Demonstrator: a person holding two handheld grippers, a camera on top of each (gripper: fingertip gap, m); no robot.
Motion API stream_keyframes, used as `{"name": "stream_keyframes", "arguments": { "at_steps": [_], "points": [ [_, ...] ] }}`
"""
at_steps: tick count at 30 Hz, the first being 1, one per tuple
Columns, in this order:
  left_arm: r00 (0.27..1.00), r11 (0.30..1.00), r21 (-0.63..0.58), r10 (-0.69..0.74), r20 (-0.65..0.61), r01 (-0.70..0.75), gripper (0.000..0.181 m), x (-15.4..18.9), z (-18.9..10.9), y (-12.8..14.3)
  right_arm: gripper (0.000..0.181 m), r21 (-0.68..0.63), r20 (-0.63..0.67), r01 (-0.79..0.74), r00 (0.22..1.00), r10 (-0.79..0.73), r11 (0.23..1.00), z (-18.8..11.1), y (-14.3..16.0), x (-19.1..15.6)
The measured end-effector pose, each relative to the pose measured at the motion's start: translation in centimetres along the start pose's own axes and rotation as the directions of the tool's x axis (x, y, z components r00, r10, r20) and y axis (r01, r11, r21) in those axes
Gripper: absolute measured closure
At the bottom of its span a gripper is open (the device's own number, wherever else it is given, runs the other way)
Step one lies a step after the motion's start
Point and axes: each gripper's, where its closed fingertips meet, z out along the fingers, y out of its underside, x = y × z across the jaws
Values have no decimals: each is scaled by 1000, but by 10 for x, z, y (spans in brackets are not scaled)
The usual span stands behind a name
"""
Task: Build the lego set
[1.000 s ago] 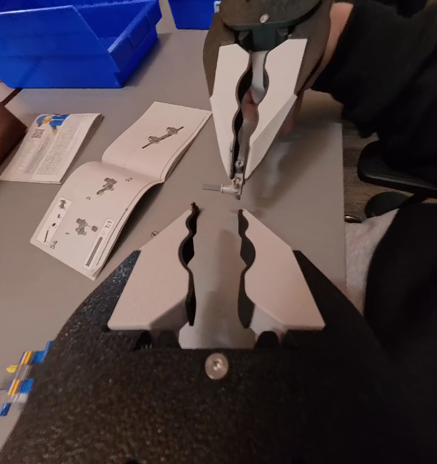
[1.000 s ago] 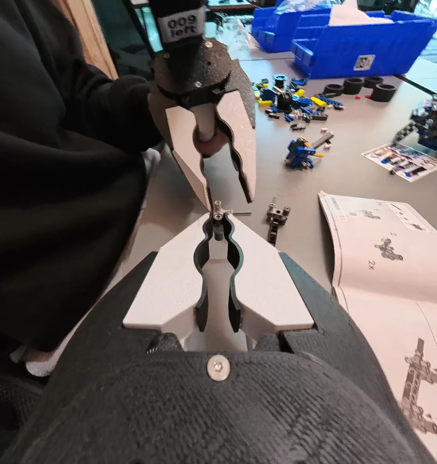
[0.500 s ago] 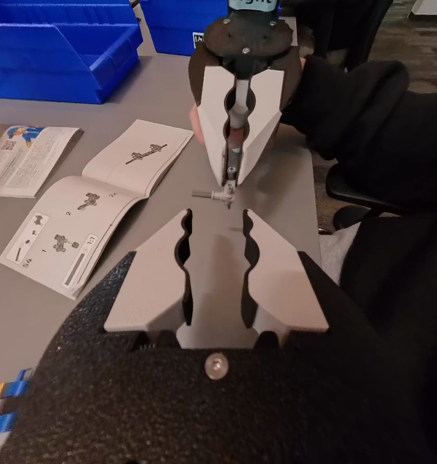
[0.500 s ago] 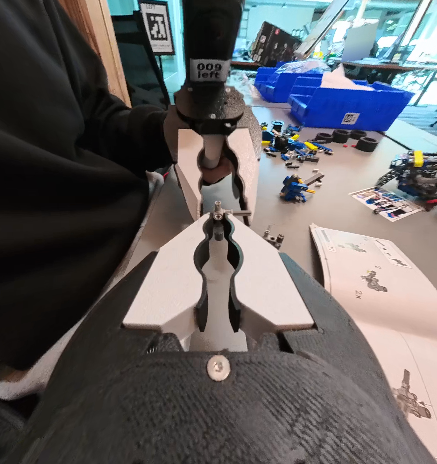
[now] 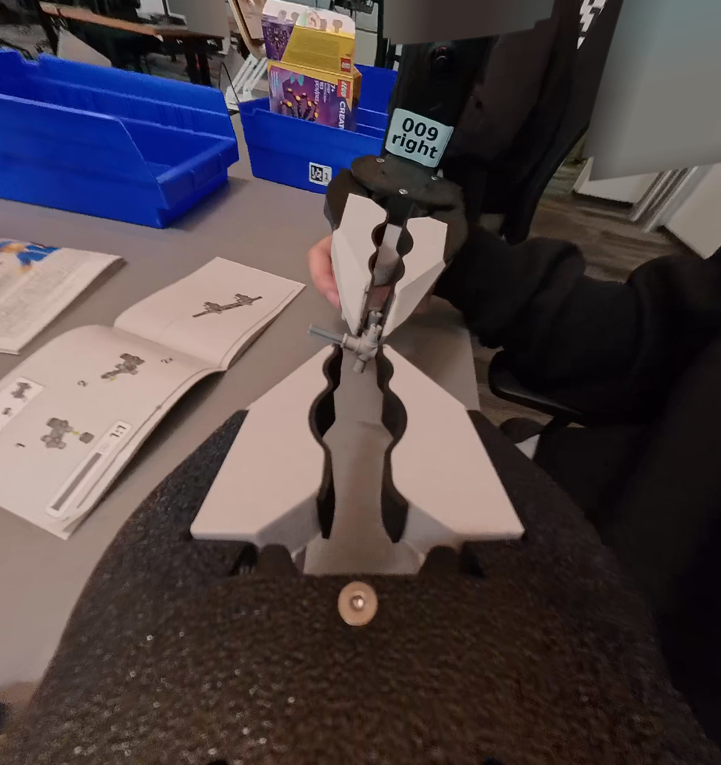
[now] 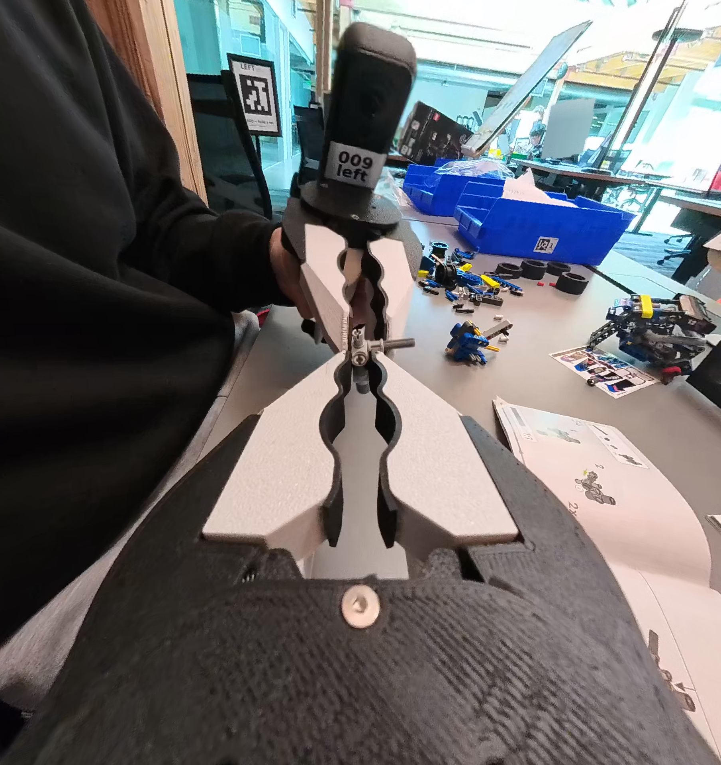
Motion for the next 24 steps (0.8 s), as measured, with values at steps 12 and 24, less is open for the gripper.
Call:
{"name": "stream_keyframes", "arguments": {
  "at_steps": [12, 24],
  "points": [
    [539, 620, -409, 784, 308, -669, 168, -34, -15, -5, 162, -24, -156, -196, 969, 190, 980, -1, 6, 28],
    [-40, 79, -611, 983, 179, -788, 169, -30, -11, -12, 173, -52, -172, -314, 938, 302, 948, 7, 9, 32]
  ]
}}
